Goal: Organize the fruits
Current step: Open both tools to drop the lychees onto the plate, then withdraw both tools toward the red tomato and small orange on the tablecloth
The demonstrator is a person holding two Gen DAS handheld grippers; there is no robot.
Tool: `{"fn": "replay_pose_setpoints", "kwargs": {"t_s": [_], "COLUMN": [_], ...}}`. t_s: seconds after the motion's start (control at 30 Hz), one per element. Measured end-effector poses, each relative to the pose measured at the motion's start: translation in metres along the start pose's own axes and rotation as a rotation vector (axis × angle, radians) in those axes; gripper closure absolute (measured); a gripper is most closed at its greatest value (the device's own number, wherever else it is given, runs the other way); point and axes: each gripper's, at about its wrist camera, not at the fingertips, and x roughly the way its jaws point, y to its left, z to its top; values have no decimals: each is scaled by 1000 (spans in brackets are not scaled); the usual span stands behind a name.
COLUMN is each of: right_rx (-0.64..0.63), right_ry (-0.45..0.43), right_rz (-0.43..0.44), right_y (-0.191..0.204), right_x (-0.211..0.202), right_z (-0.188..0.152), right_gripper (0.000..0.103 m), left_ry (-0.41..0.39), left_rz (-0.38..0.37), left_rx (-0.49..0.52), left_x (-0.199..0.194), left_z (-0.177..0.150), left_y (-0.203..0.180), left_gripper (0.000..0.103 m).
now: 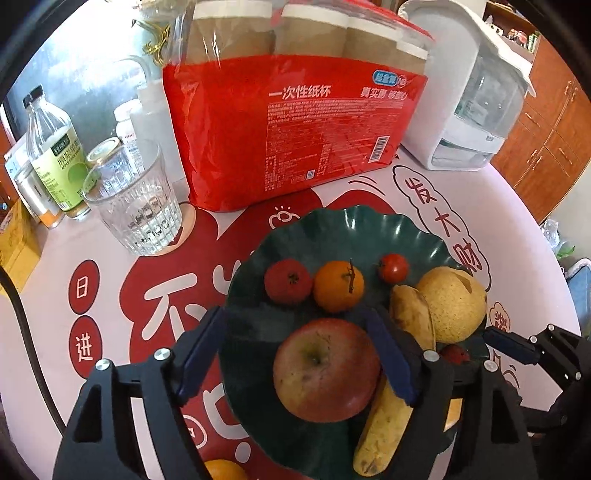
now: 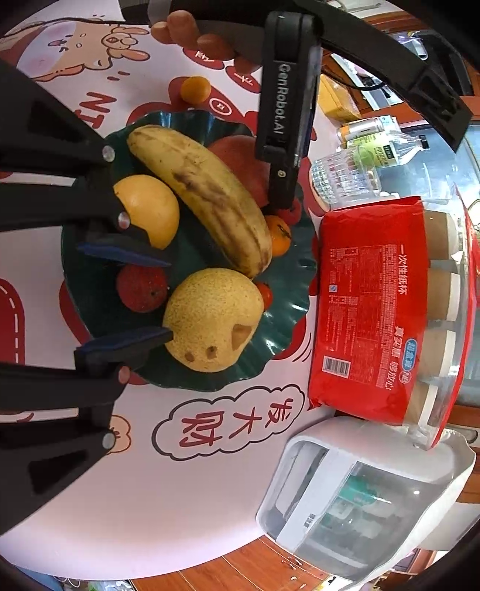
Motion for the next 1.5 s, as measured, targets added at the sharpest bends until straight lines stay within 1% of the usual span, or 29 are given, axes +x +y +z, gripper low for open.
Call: {"fn": "replay_pose_setpoints", "kwargs": {"t_s": [0.13, 0.33, 0.47, 0.63, 0.77, 1.03, 1.17, 1.27, 1.5], "right_rx": [10, 25, 47, 64, 58, 43, 36, 22, -47], "right_ry": [-16, -23, -34, -58, -78, -124, -149, -156, -170], "right_rz": [17, 32, 51, 70, 83, 124, 145, 163, 178], "right_y": [-2, -4, -4, -2, 5, 26, 38, 47, 72], "right_x": [-9, -22, -35, -57, -77, -121, -142, -153, -168], "right_z": [0, -2, -3, -5, -10, -28, -40, -47, -60], "right_gripper": [69, 68, 68, 68, 63, 59, 55, 54, 54], "left_ry": [-11, -26, -44, -63, -77, -126, -149, -153, -151], "left_rz": [-1, 1, -8, -2, -17, -43, -20, -15, 24], "left_rx": [7, 23, 25, 38, 16, -51, -63, -78, -115], "left_x": [-12, -40, -67, -97, -123, -172, -193, -205, -221], "left_z": [-4, -18, -33, -53, -69, -106, -129, -146, -182], "left_y": [-1, -1, 0, -4, -6, -8, -13, -14, -12], "left_gripper": [24, 24, 23, 22, 22, 19, 18, 18, 17]}}
